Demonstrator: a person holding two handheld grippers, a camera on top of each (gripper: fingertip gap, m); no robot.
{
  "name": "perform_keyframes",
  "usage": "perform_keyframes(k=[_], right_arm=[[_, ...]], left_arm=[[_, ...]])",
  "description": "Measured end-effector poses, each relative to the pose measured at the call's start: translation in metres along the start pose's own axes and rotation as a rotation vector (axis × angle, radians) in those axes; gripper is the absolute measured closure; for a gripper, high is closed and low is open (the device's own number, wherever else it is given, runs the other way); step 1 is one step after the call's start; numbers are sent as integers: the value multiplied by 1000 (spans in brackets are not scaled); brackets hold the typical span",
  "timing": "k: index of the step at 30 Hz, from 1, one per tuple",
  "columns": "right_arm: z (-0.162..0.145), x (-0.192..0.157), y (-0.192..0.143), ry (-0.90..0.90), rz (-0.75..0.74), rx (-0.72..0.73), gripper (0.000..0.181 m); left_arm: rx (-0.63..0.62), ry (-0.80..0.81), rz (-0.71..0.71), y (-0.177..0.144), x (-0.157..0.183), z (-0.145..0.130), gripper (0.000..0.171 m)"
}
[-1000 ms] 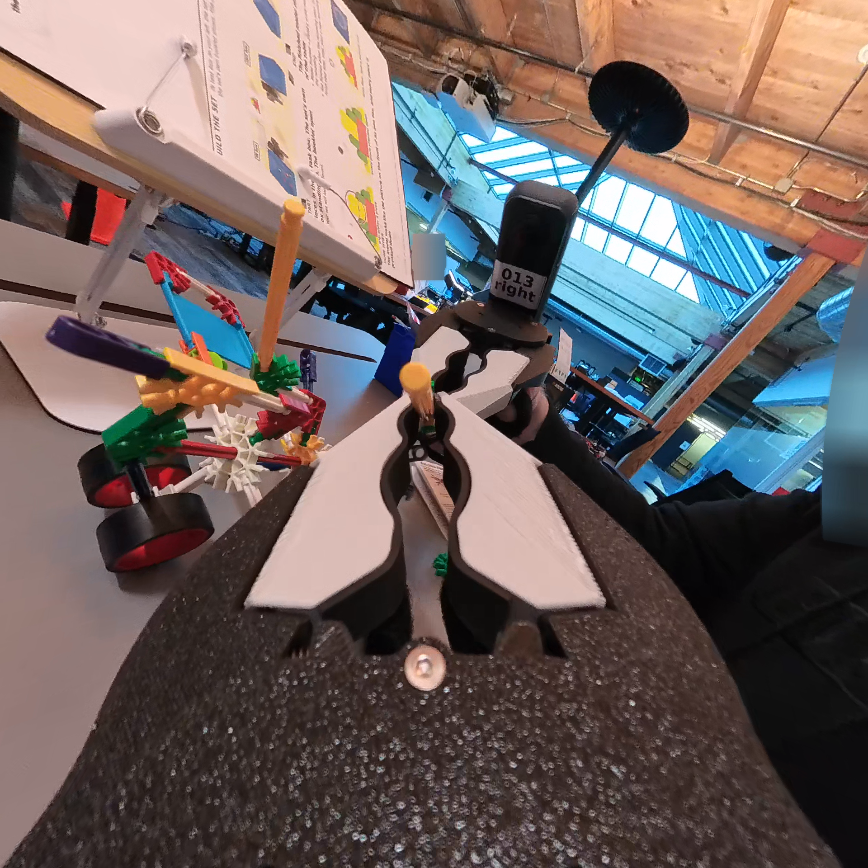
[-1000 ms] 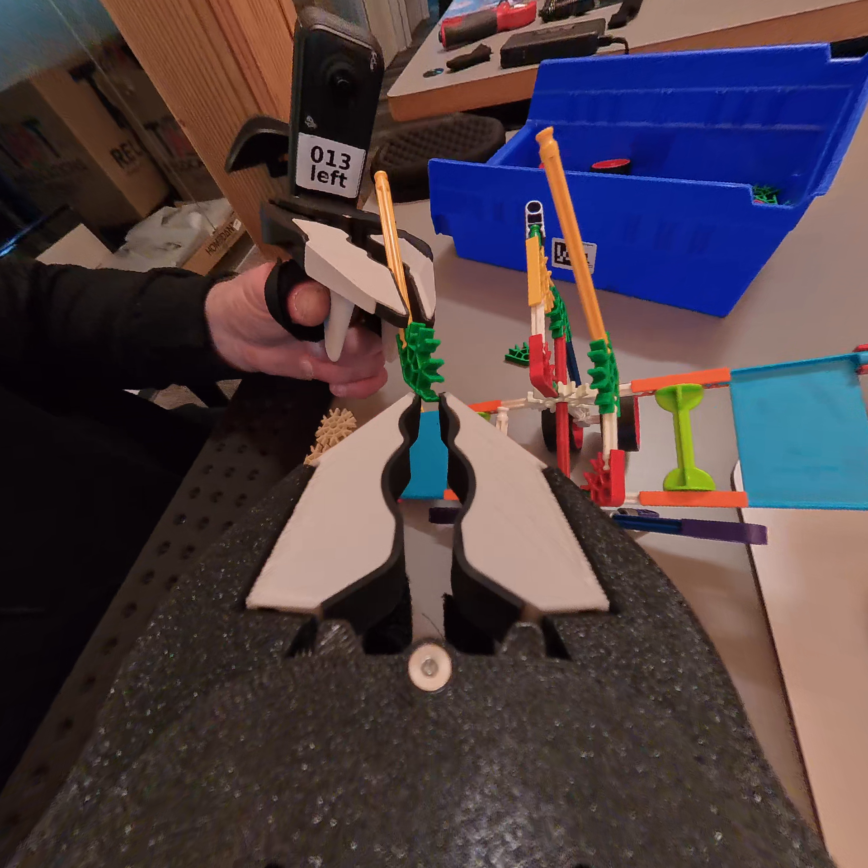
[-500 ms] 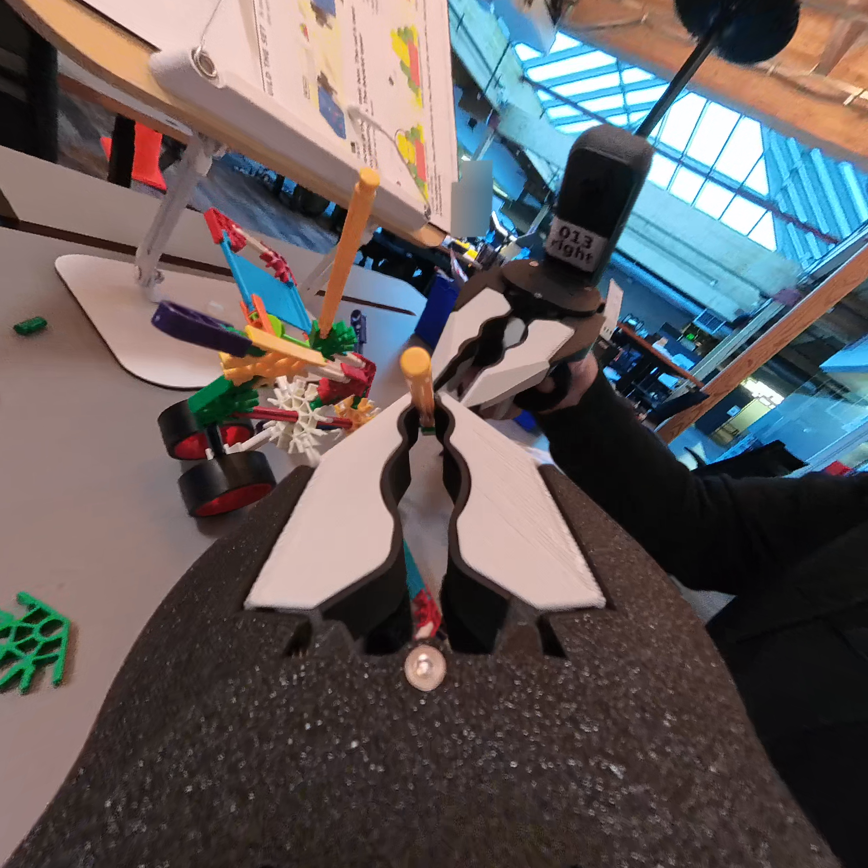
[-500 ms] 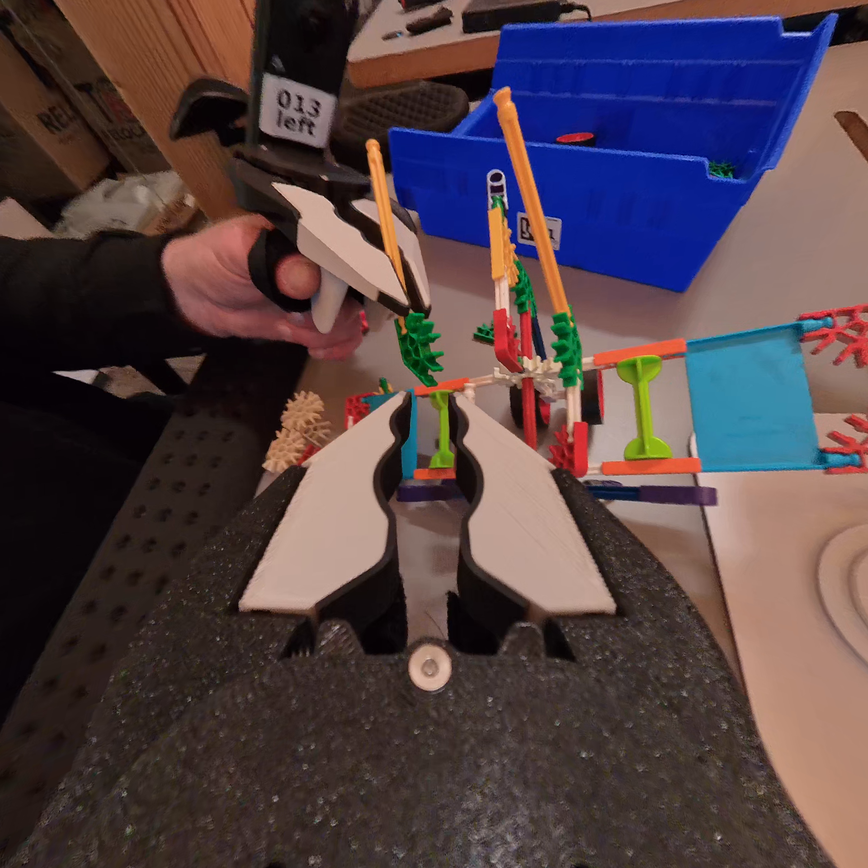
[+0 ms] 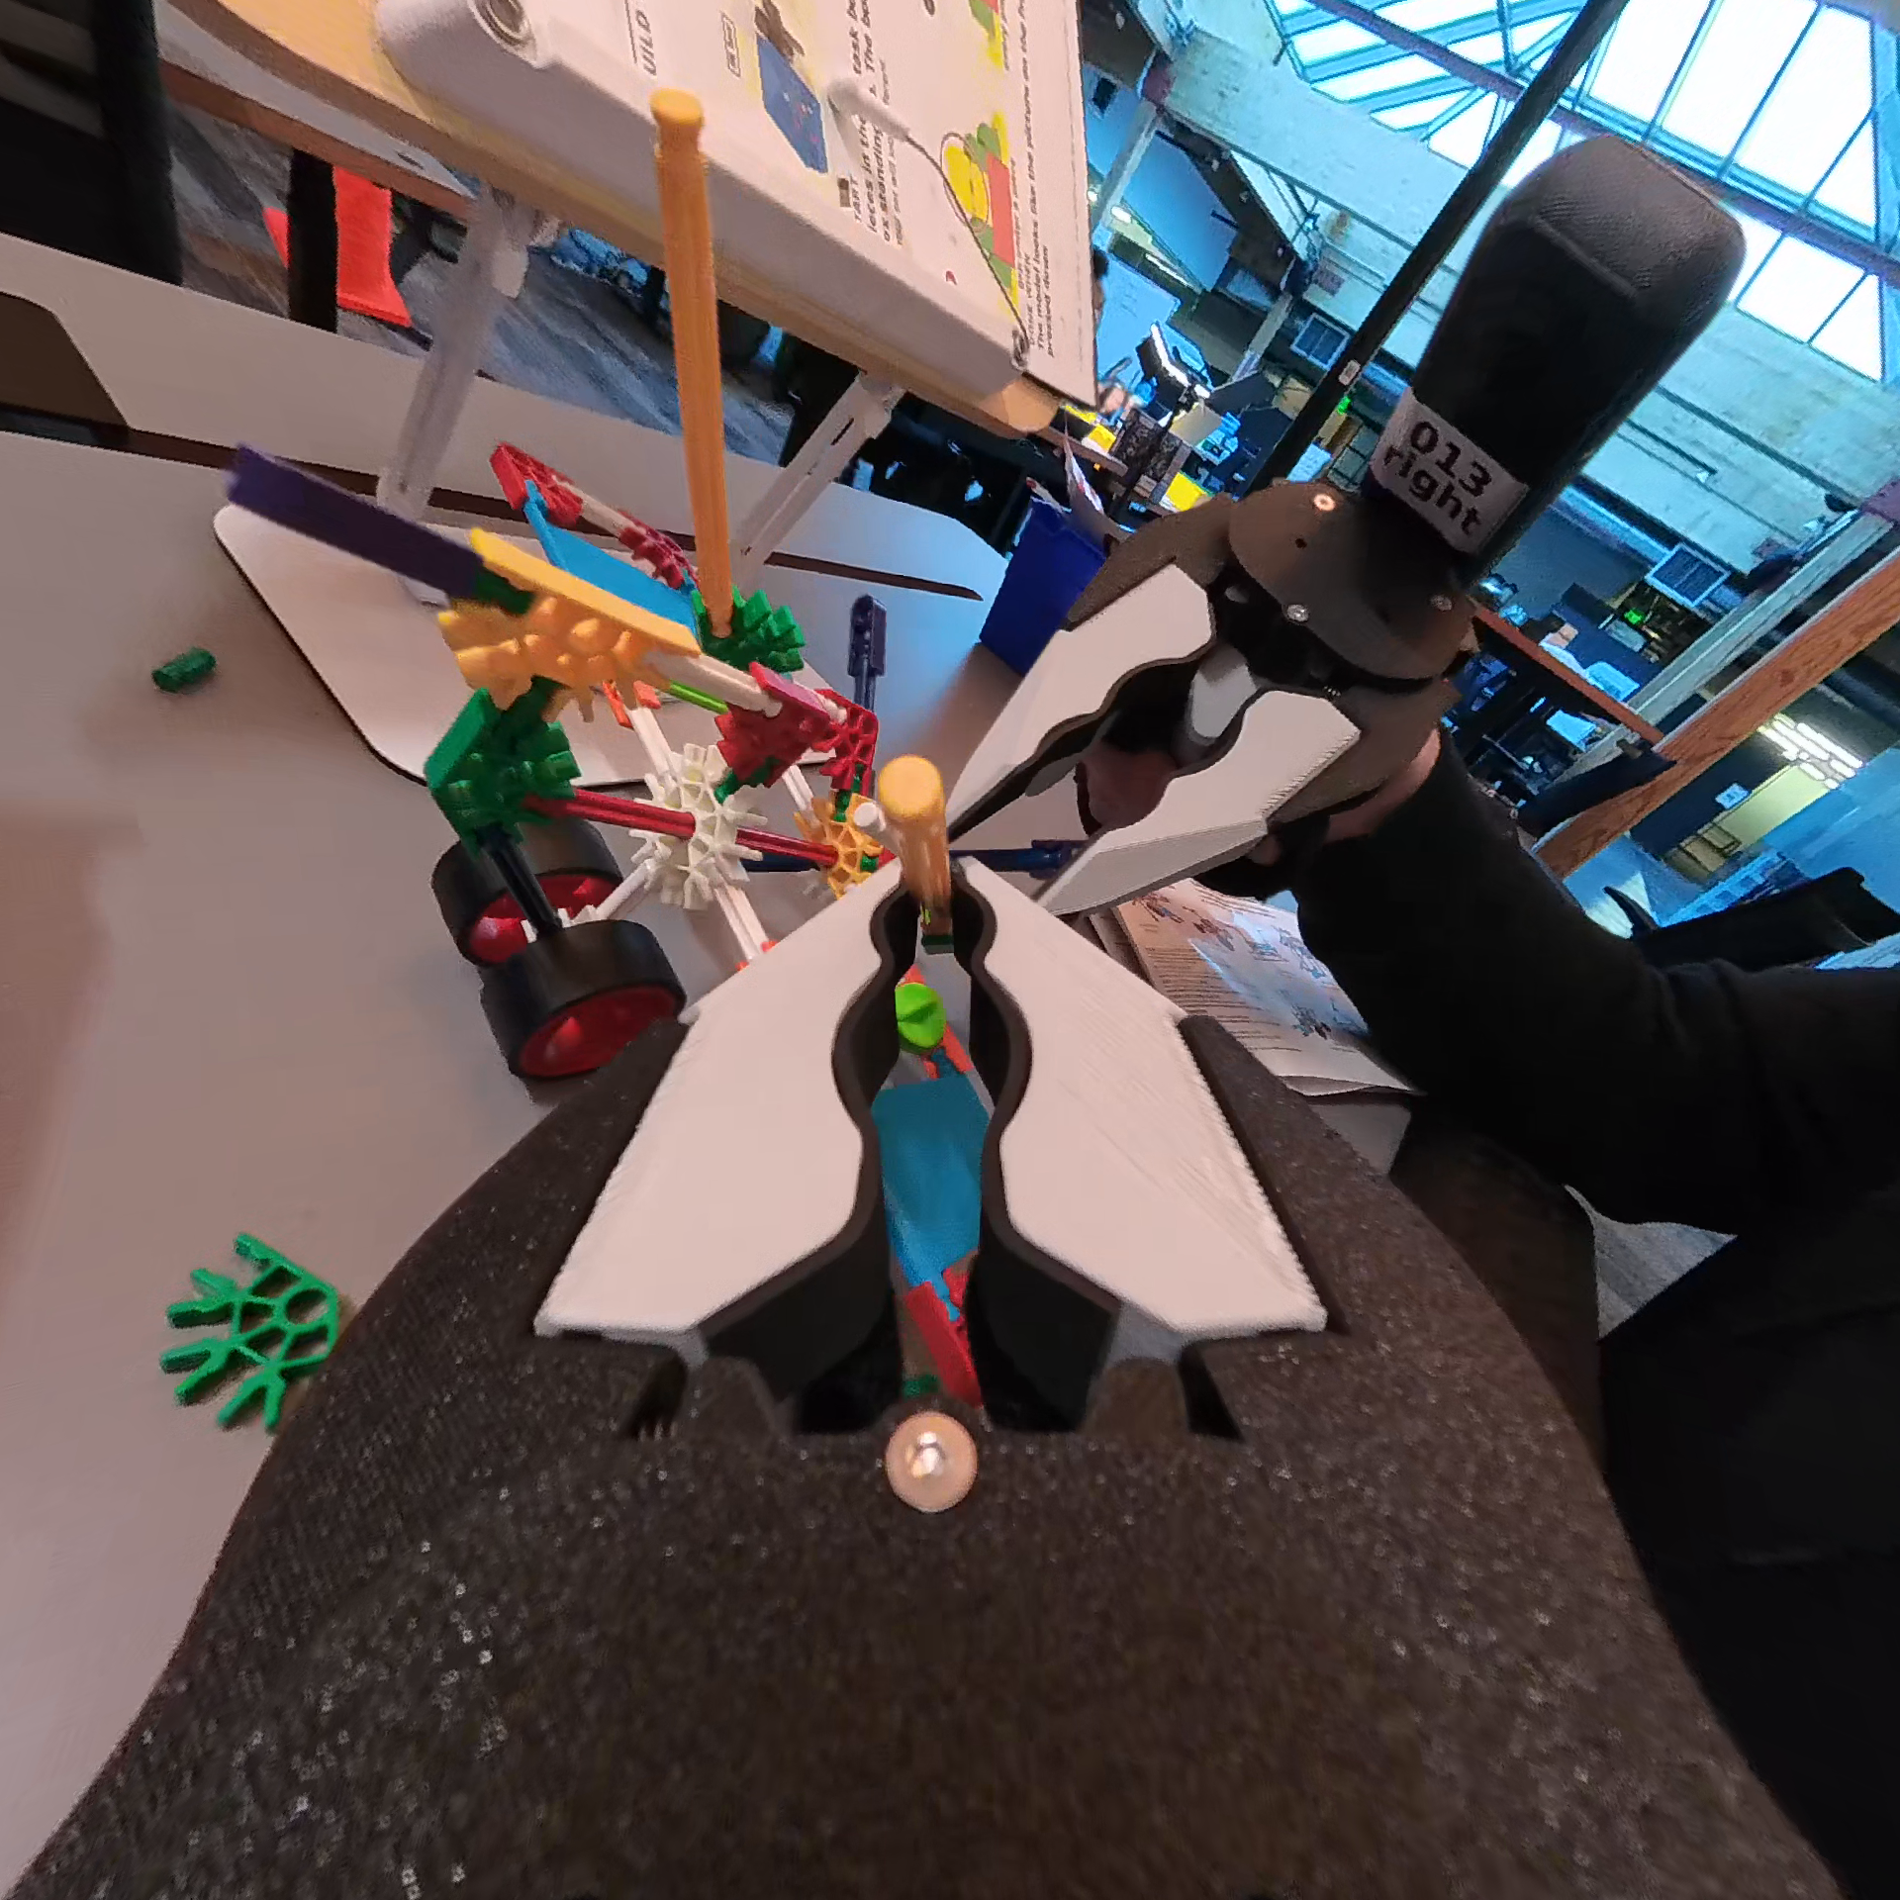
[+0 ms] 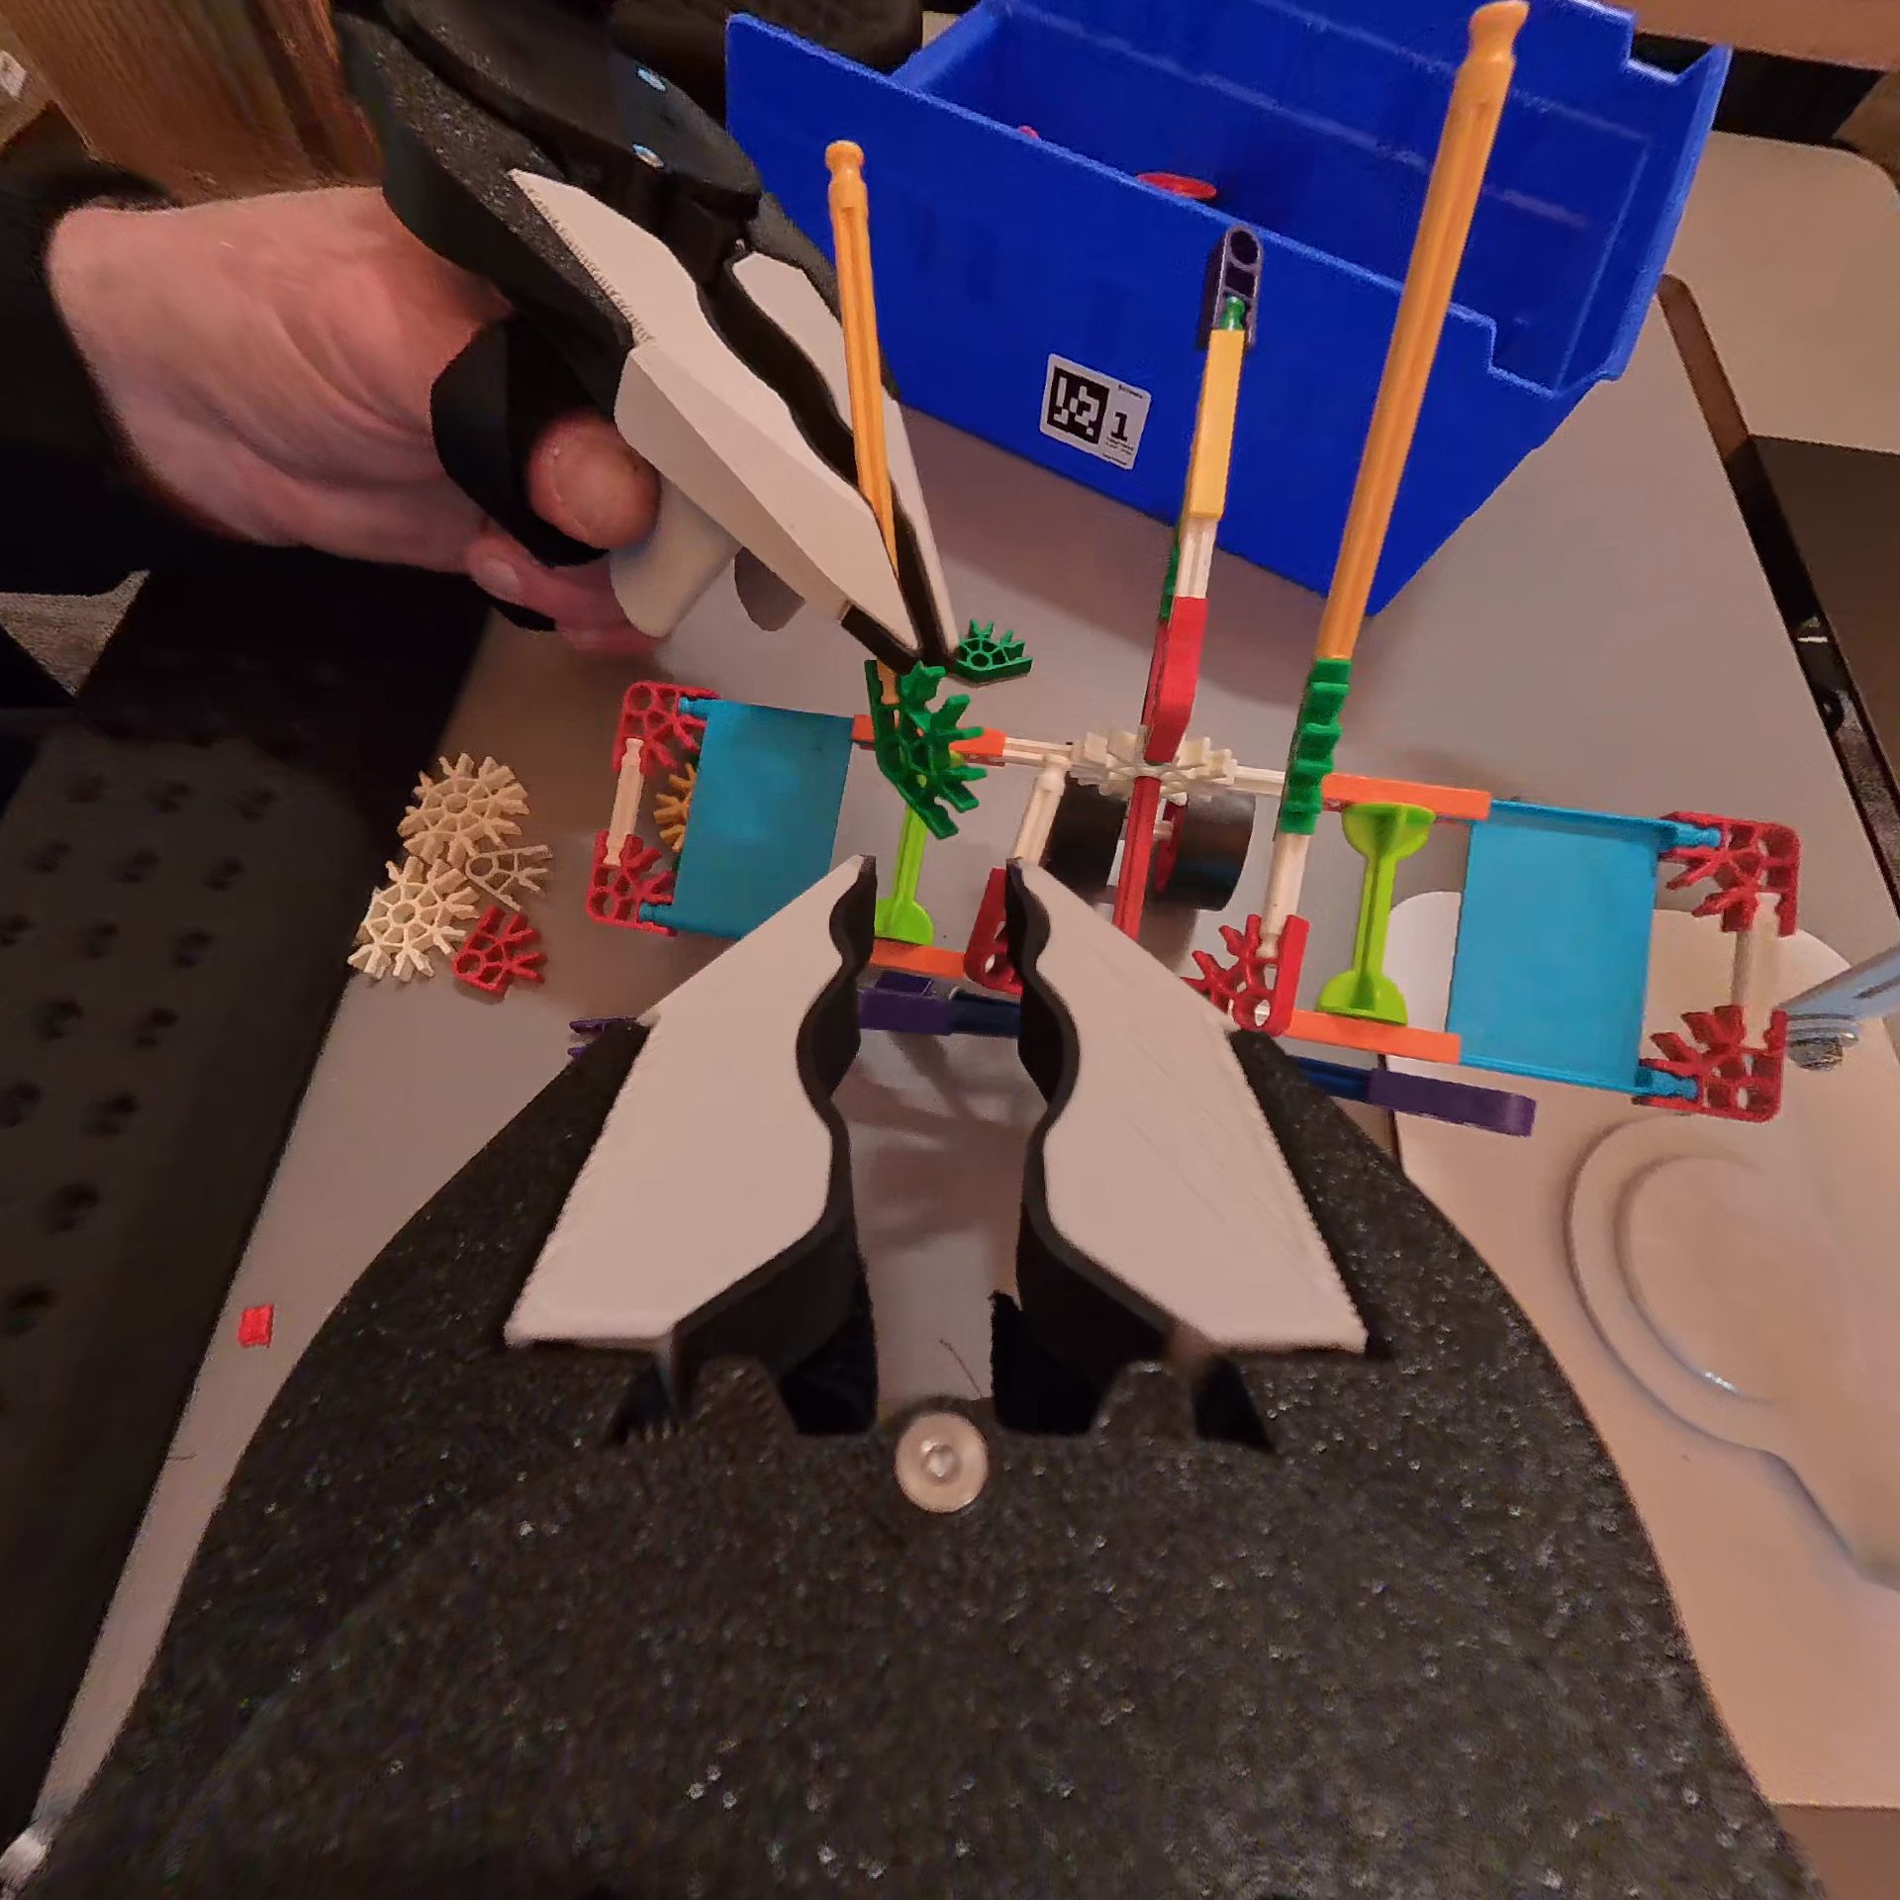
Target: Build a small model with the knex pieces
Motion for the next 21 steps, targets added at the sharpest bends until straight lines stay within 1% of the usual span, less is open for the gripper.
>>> perform_keyframes(k=[5, 8, 15, 21], right_arm=[[-3, 4, -1, -27, -44, -34, 156], [-5, 5, 0, -44, -60, -62, 157], [-12, 1, -1, -66, -39, -101, 158], [-15, -1, -2, -78, -24, -119, 161]], left_arm=[[-26, 12, 15, 1, -7, 1, 166], [-22, 2, 0, 3, -7, 1, 166], [-70, 53, -43, 8, 0, 1, 166], [-124, 122, -33, 10, 1, -1, 166]])
Point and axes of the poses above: each gripper's, where its closed fingertips meet, y out along the fingers, z out of its top, x = y × z across the jaws, the point moved 2 cm from there along -y, back along the fingers, and after that the axes turned 1 degree about z, right-handed, at the moved point
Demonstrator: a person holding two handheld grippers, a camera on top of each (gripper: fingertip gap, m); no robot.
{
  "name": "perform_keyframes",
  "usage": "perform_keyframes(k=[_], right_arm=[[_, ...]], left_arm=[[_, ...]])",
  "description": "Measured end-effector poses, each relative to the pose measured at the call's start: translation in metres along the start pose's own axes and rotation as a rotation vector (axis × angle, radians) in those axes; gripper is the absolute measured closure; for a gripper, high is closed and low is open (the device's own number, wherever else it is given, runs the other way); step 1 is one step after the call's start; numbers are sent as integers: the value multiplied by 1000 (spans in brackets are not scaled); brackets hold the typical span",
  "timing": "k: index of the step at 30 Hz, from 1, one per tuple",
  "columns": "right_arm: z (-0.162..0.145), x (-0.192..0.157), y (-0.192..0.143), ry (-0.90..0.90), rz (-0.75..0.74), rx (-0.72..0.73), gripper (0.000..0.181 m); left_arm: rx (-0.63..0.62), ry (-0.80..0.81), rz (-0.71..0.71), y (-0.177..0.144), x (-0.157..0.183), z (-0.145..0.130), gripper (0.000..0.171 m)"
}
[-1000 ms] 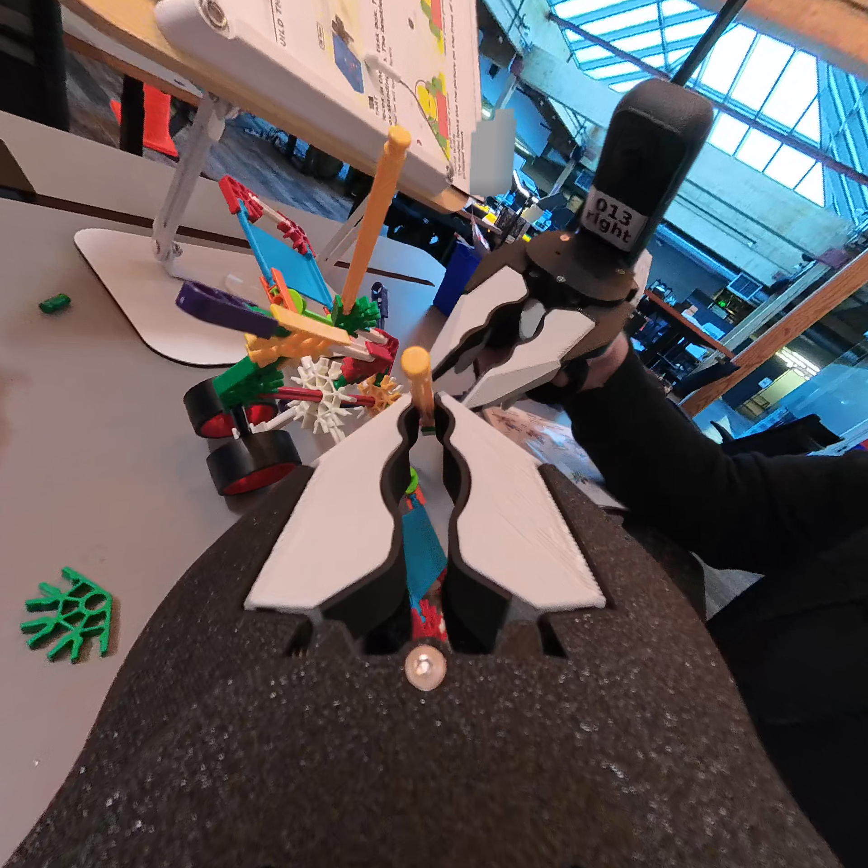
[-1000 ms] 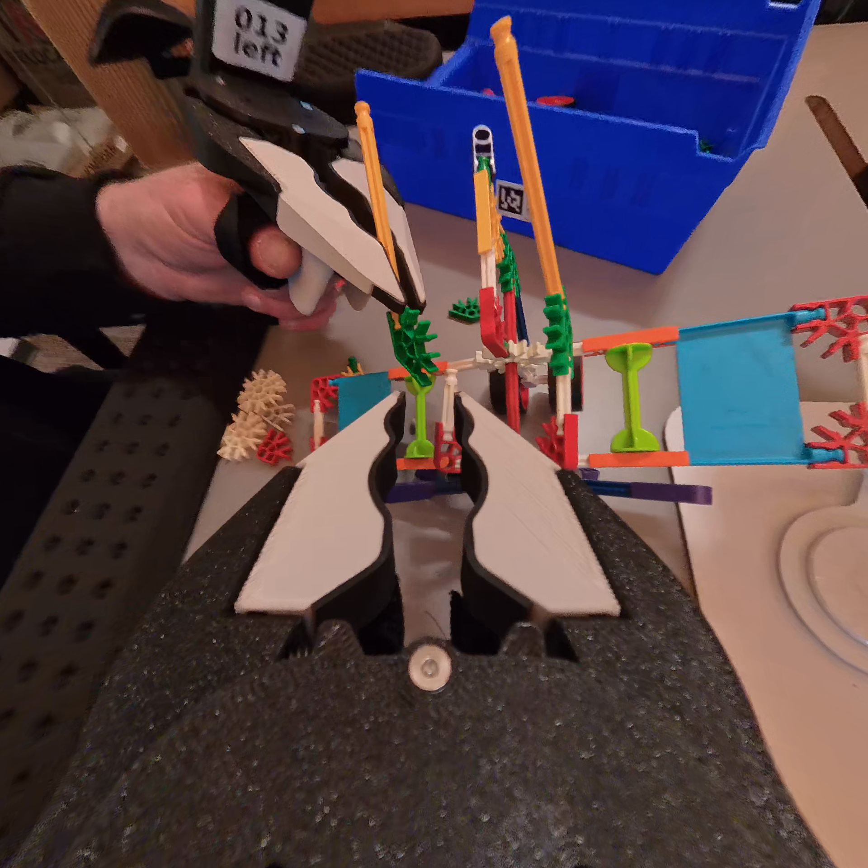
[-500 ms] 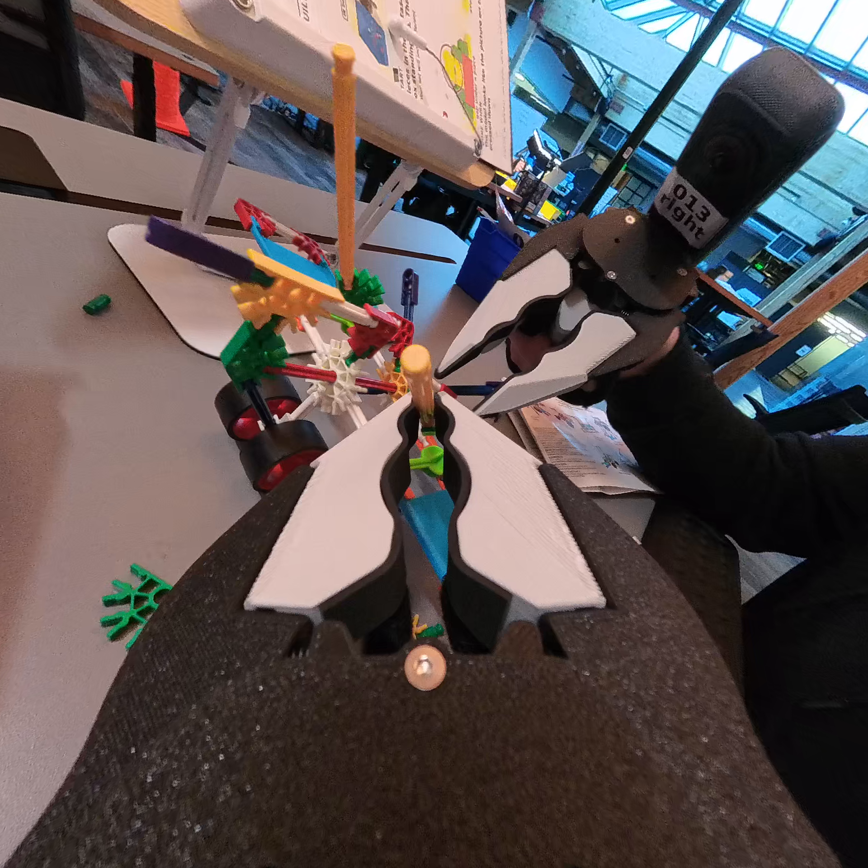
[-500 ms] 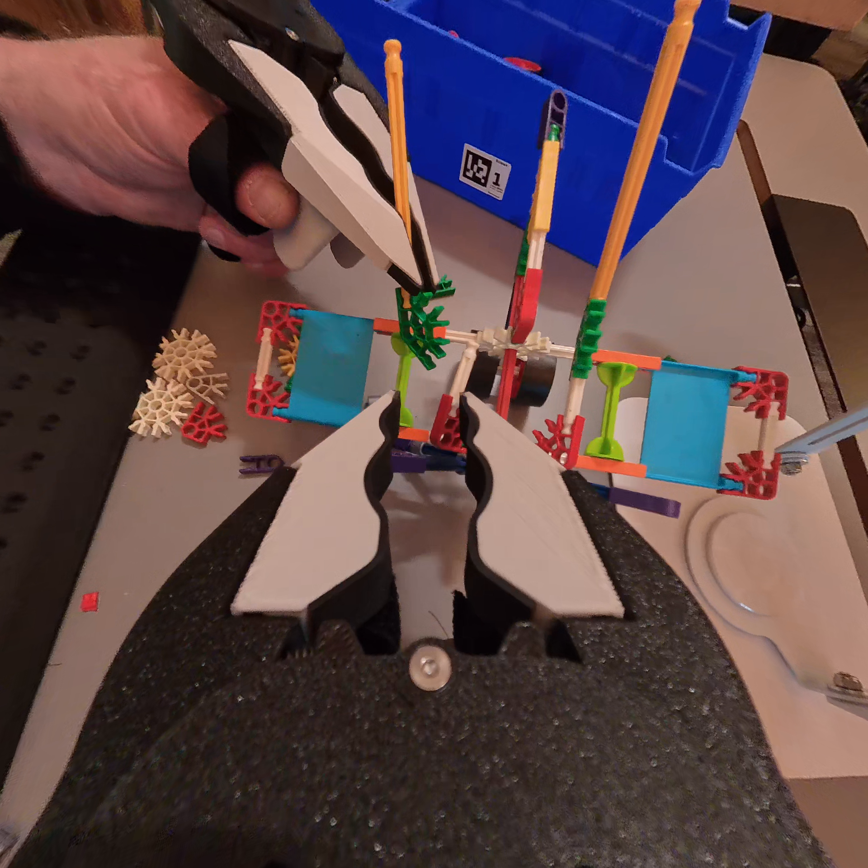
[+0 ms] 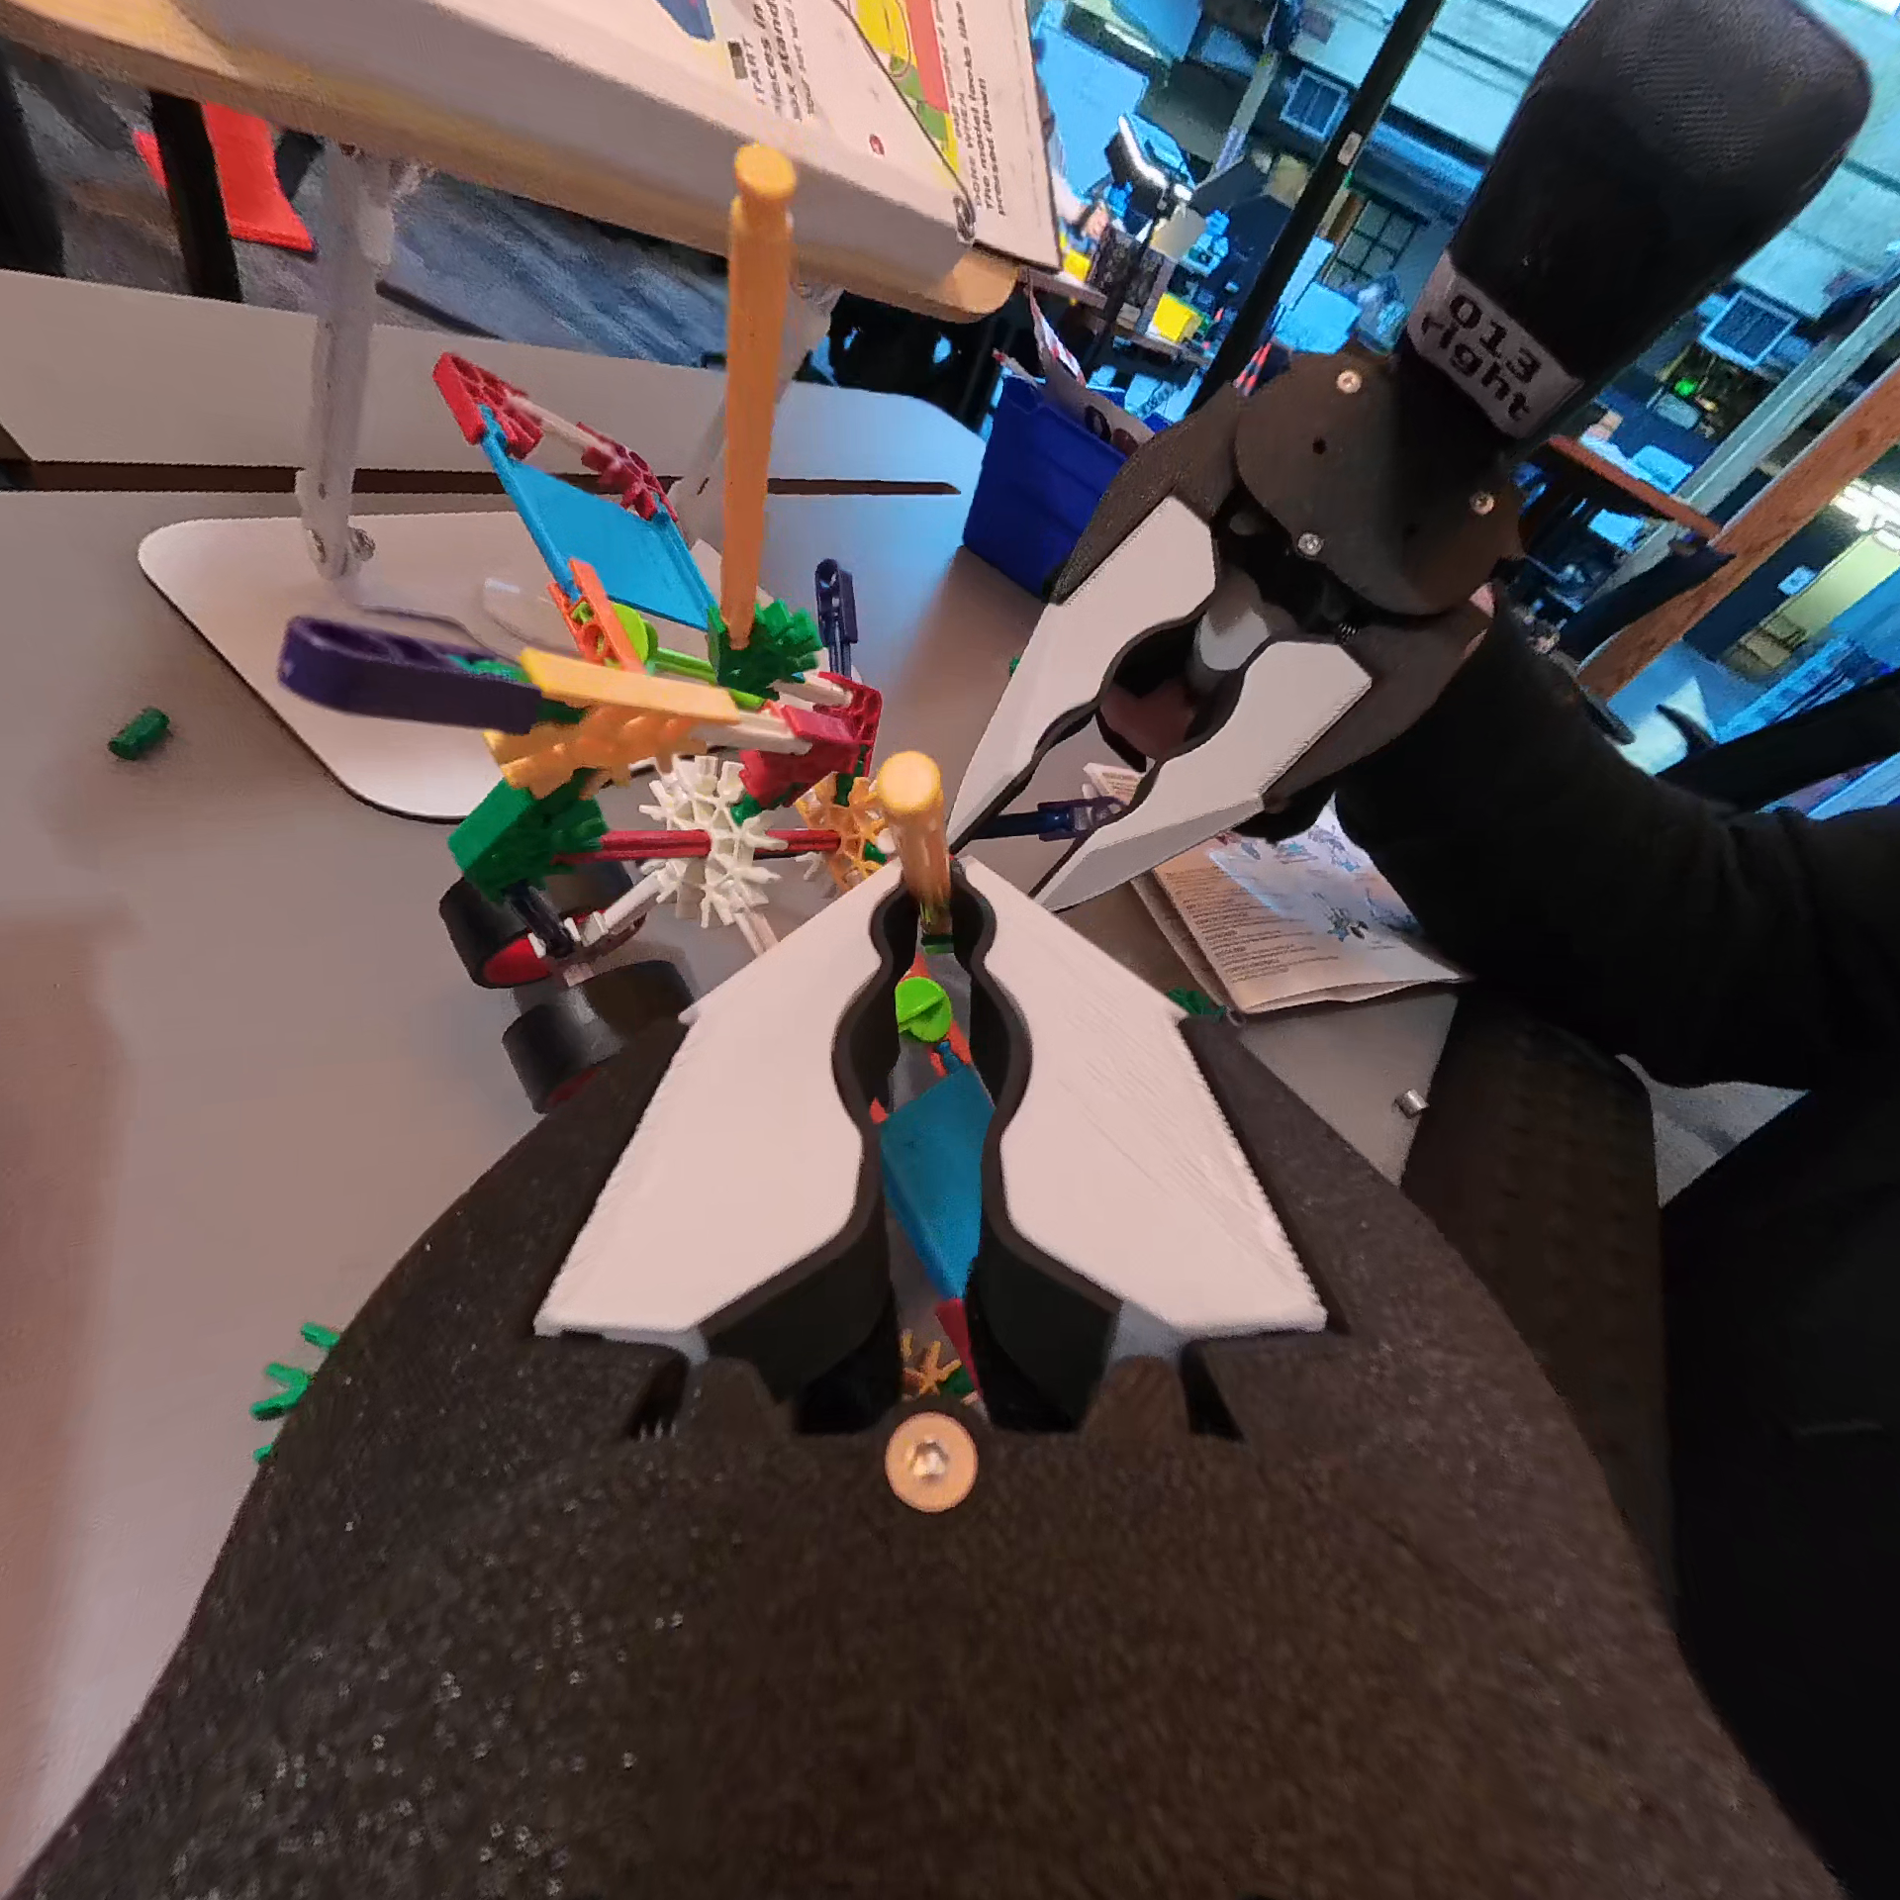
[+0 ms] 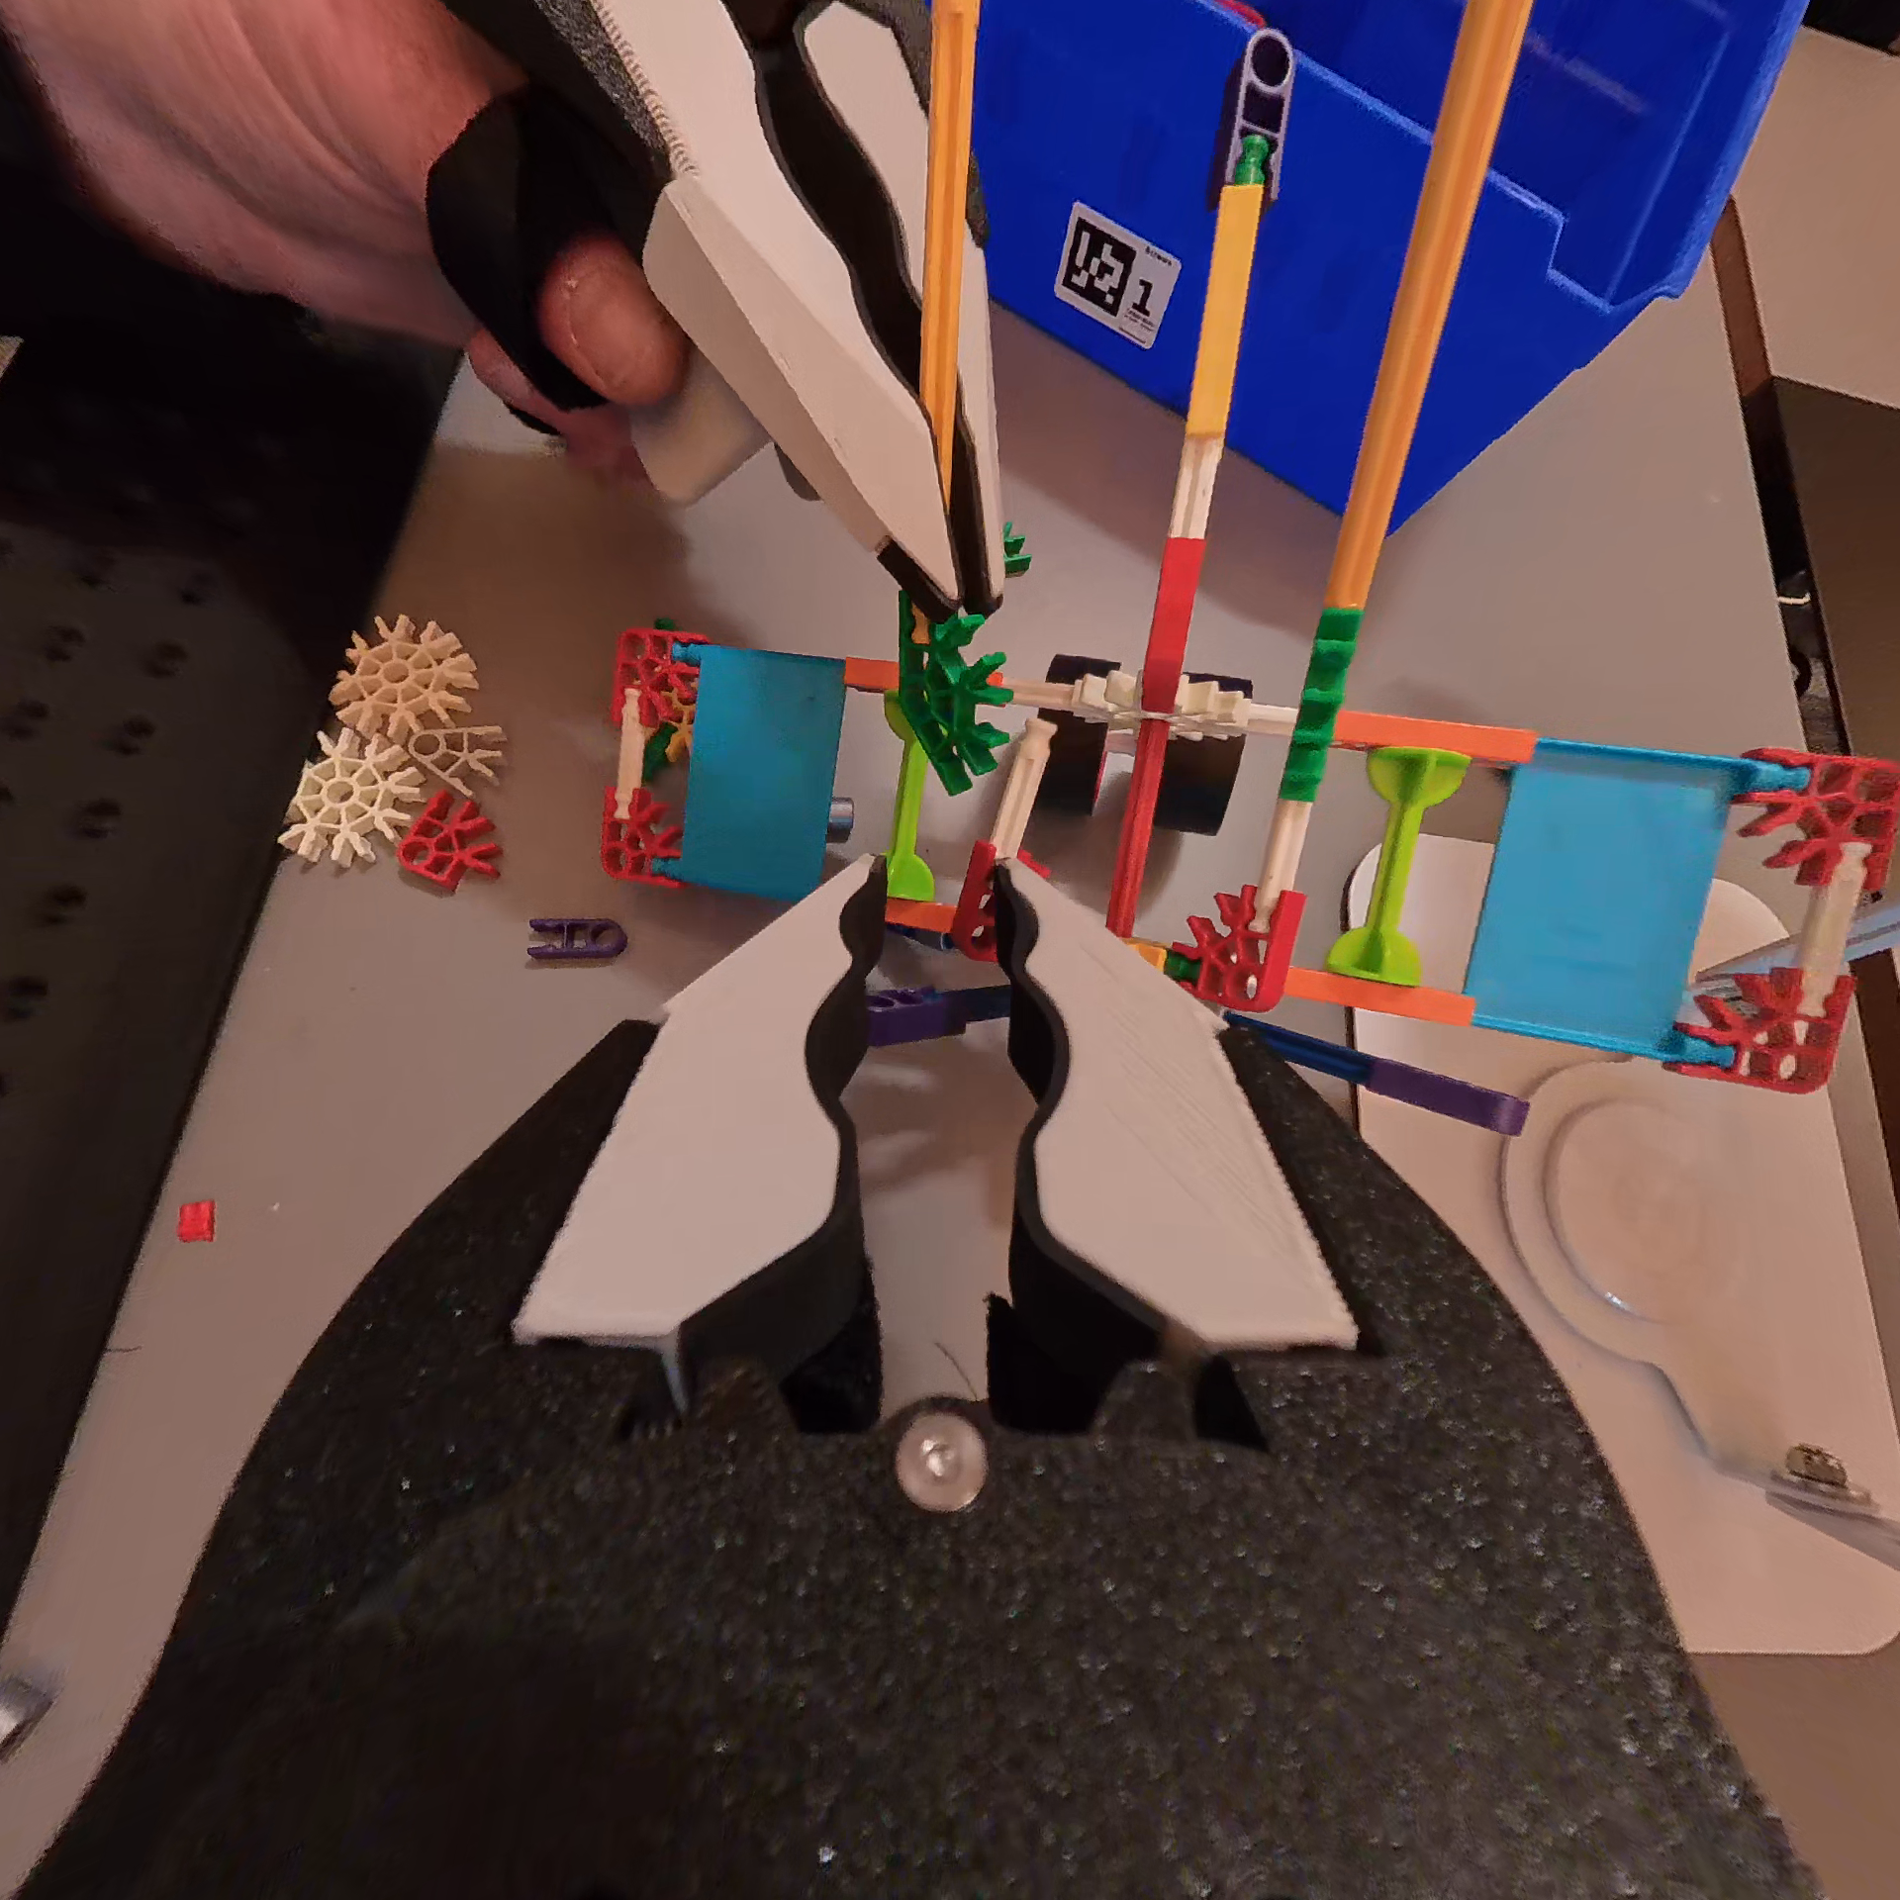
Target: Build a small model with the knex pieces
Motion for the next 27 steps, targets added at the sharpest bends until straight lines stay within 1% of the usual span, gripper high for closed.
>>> perform_keyframes(k=[9, 14, 20, 23, 27], right_arm=[[2, 1, -1, 24, 11, 25, 160], [4, 0, -3, 32, 28, 47, 158], [8, 7, 0, 55, -16, 72, 155], [9, 10, 5, 48, -48, 74, 149], [12, 9, 10, 32, -71, 84, 148]], left_arm=[[-14, 68, -2, 1, 1, 4, 166], [-62, 140, 13, 3, 0, 5, 166], [-125, 242, 31, 7, -2, 3, 166], [-131, 240, 37, 7, -7, 3, 166], [-107, 189, 7, 6, -13, 4, 166]])
Point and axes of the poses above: each gripper's, where its closed fingertips meet, y out along the fingers, z out of its top, x = y × z across the jaws, the point moved 2 cm from there along -y, back along the fingers, and after that the axes turned 1 degree about z, right-handed, at the moved point
